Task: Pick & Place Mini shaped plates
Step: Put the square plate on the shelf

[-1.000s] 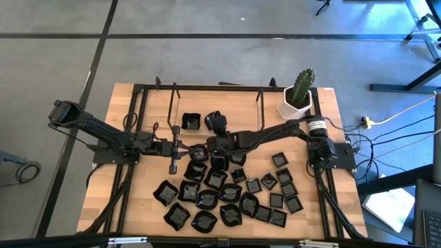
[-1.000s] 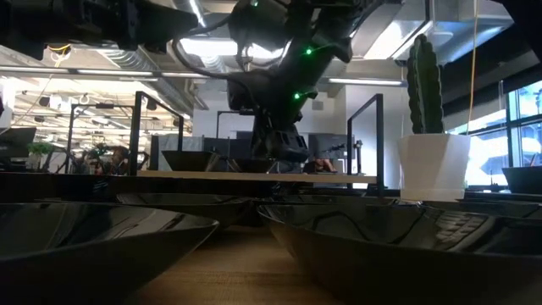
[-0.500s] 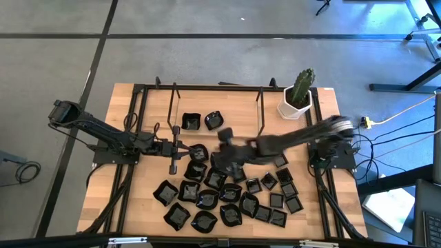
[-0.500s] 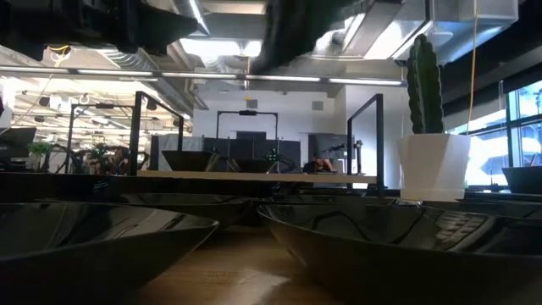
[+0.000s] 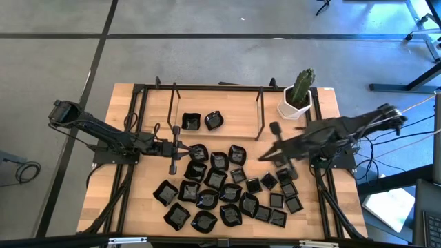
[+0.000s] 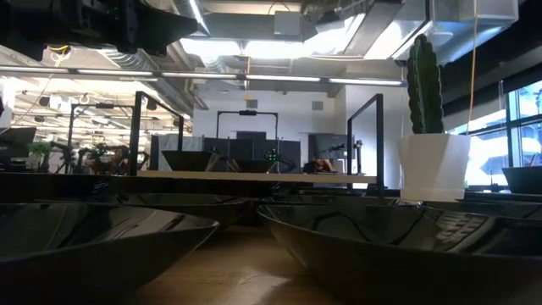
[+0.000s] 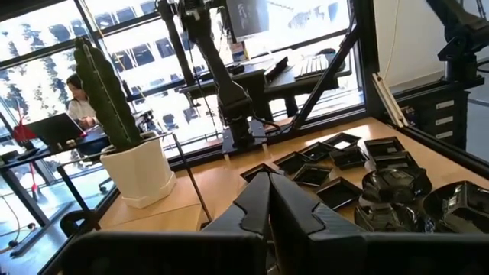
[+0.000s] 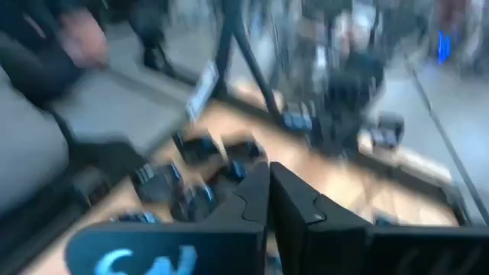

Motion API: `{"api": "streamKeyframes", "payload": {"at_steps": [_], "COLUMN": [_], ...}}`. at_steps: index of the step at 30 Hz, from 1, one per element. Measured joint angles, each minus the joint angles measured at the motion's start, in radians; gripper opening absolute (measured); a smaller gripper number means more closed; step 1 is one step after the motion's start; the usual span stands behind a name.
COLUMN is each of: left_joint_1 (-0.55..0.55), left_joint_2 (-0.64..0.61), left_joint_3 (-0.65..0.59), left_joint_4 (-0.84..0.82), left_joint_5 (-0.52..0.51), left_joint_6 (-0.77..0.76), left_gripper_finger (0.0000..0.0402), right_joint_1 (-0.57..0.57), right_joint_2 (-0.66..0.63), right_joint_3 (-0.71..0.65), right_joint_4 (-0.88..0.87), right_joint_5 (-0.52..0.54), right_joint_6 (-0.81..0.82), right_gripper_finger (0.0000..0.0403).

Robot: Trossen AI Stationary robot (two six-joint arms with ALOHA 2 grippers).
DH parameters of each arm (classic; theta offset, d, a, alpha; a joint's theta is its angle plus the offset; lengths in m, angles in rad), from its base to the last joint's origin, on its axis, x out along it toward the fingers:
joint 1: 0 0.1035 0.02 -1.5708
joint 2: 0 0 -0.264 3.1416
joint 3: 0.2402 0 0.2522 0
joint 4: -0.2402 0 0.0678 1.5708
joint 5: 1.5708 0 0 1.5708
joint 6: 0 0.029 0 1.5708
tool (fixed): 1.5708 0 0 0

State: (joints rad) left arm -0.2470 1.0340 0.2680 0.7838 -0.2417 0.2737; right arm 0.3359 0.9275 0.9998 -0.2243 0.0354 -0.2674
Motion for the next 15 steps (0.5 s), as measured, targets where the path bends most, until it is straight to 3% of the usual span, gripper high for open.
{"api": "streamKeyframes", "payload": {"at_steps": [5,9,12,15], "left_joint_1": [0.000,0.000,0.000,0.000], "left_joint_2": [0.000,0.000,0.000,0.000], "left_joint_3": [0.000,0.000,0.000,0.000], "left_joint_4": [0.001,0.006,0.006,0.006], "left_joint_5": [-0.003,-0.005,-0.026,-0.035], "left_joint_6": [0.001,0.002,0.018,0.018], "left_gripper_finger": [0.0007,0.0007,0.0004,0.0002], "right_joint_1": [0.000,0.000,0.000,-0.006], "right_joint_2": [-0.183,-0.228,-0.227,-0.227], "right_joint_3": [-0.304,-0.495,-0.585,-0.616], "right_joint_4": [0.244,0.442,0.552,0.549], "right_joint_5": [-0.003,-0.003,-0.003,-0.003], "right_joint_6": [-0.003,-0.012,-0.033,-0.034], "right_gripper_finger": [0.0005,0.0009,0.0007,0.0004]}}
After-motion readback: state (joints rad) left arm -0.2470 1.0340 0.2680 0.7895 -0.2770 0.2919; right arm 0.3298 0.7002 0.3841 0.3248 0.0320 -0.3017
